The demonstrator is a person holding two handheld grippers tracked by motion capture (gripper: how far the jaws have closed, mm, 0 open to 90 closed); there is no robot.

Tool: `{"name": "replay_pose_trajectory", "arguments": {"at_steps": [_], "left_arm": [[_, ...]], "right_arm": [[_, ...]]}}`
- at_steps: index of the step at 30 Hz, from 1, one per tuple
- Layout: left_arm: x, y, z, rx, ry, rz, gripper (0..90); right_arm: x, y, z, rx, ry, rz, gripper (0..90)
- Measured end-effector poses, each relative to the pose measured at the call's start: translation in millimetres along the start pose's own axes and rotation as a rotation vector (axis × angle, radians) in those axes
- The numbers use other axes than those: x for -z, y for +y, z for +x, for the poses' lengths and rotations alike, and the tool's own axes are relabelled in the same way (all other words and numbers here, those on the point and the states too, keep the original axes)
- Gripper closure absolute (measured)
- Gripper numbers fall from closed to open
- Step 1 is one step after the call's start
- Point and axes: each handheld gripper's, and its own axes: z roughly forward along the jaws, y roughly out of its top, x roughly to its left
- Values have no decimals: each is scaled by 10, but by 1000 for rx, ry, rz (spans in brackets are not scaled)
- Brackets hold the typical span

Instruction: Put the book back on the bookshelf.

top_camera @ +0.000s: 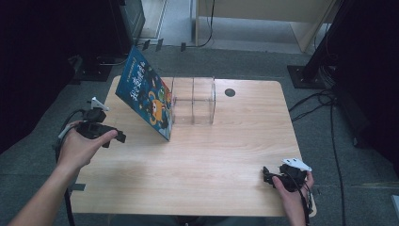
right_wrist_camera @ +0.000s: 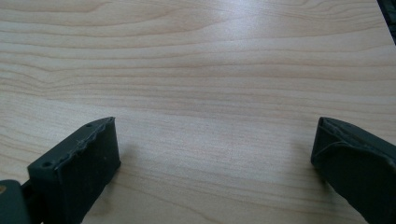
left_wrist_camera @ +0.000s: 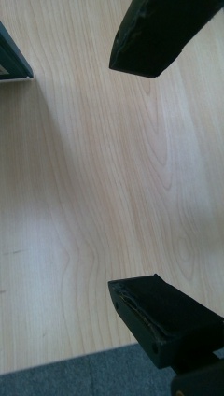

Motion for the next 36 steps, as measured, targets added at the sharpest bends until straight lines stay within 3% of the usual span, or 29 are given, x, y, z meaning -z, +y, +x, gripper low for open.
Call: {"name": "replay_pose_trajectory", "arguments": {"at_steps": [9, 16, 26, 36], "left_arm": [[-160, -114, -6, -4, -16, -50, 0], [-287, -279, 15, 4, -38, -149, 0], [-454, -554, 42, -15, -7, -277, 0], [-660, -882, 144, -2, 3, -370, 0]], "right_arm": [[0, 0, 1, -1, 1, 0, 4], [0, 1, 2, -4, 0, 0, 4], [0, 1, 1, -5, -2, -1, 4], [-1, 0, 1, -5, -2, -1, 4]]}}
